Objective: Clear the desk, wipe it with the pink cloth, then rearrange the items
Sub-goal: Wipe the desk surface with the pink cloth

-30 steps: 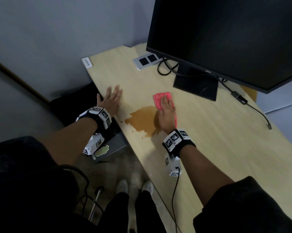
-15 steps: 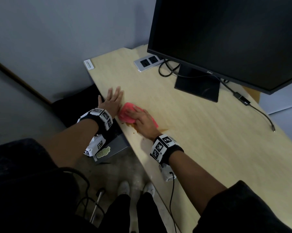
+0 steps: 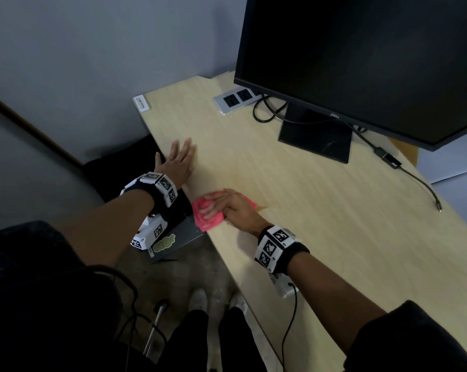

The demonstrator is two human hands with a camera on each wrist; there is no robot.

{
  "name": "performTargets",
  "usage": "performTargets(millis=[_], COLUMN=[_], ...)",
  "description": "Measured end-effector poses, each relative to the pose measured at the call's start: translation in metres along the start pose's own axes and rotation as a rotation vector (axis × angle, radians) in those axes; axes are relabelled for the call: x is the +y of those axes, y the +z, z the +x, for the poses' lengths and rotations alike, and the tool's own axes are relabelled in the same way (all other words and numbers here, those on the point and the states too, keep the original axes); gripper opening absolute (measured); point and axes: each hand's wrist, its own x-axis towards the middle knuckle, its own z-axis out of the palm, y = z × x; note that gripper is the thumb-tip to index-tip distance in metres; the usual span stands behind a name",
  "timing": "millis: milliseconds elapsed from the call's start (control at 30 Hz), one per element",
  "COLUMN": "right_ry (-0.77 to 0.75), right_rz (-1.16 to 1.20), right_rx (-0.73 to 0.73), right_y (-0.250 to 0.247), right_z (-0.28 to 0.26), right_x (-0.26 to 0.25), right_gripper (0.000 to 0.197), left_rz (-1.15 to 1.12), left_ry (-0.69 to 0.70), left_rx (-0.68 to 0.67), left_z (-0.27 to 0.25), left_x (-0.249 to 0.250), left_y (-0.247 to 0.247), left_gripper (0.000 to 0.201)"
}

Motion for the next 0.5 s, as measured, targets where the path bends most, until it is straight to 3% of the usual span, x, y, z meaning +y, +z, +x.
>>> performTargets(millis=[200, 333, 400, 500], right_ry=[0.036, 0.219, 0.295, 0.391], right_rz=[0.184, 0.396, 0.451, 0.436], right_rx=[-0.089, -0.062, 0.042, 0.371], right_y=[-0.012, -0.043, -0.063, -0.091], right_z=[-0.045, -0.070, -0.083, -0.100], right_x=[-0.004, -0.025, -0.029, -0.017], right_gripper=[0.039, 0.042, 0.049, 0.050], left_rz=[-0.002, 0.040, 0.097, 0.187], left_ry=[0.000, -0.012, -0.006, 0.029], left_rx=[0.008, -0.005, 0.009, 0.066], left_z=[-0.001, -0.004, -0.009, -0.018], left_x=[0.000, 0.003, 0.006, 0.010], left_y=[0.001, -0.008, -0.008, 0.000], left_gripper=[0.057, 0.057, 0.058, 0.060])
